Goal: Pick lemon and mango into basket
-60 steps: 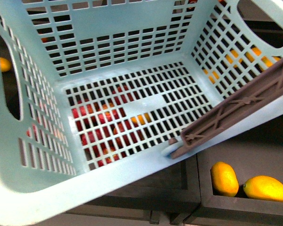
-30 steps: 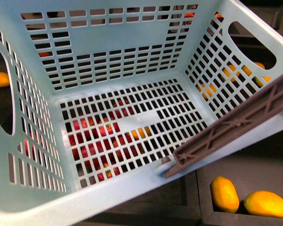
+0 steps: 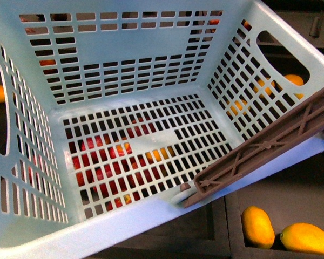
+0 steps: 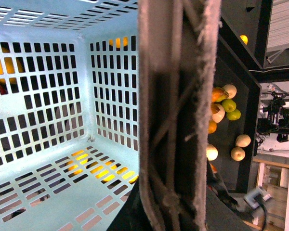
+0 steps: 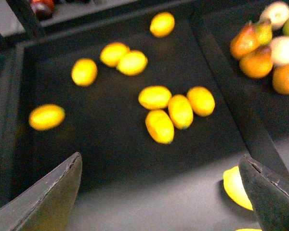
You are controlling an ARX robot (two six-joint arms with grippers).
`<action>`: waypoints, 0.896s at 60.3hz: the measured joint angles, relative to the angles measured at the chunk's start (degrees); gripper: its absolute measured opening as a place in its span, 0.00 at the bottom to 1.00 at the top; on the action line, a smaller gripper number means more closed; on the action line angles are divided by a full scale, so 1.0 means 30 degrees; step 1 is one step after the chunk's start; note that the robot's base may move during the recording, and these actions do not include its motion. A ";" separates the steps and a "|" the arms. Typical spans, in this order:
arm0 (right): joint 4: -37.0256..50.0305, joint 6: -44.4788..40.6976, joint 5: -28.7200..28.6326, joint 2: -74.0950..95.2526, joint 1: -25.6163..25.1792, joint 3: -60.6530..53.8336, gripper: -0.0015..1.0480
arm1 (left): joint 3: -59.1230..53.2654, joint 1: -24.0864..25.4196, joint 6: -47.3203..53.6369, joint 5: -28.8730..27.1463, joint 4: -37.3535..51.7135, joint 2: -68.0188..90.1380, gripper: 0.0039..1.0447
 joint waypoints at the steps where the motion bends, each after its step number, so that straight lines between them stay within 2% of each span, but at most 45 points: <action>1: 0.0007 -0.0102 0.0000 0.0481 0.0000 0.0219 0.92 | 0.0000 0.0000 0.0000 -0.0007 0.0000 0.0000 0.05; 10: -0.1865 -0.0335 -0.0670 0.6382 -0.0124 0.3971 0.92 | 0.0000 0.0000 0.0000 0.0015 0.0000 0.0000 0.05; 19: -0.3847 0.0029 -0.0561 1.0418 -0.0561 0.8582 0.92 | 0.0000 0.0007 0.0000 -0.0015 0.0000 0.0000 0.05; 30: -0.5741 0.0058 -0.0087 1.3318 -0.0823 1.2750 0.92 | 0.0000 0.0000 0.0000 -0.0007 0.0000 0.0000 0.05; 54: -0.9398 -0.0940 -0.0517 1.8571 -0.0284 2.0648 0.92 | 0.0000 0.0000 0.0007 -0.0015 0.0000 0.0000 0.05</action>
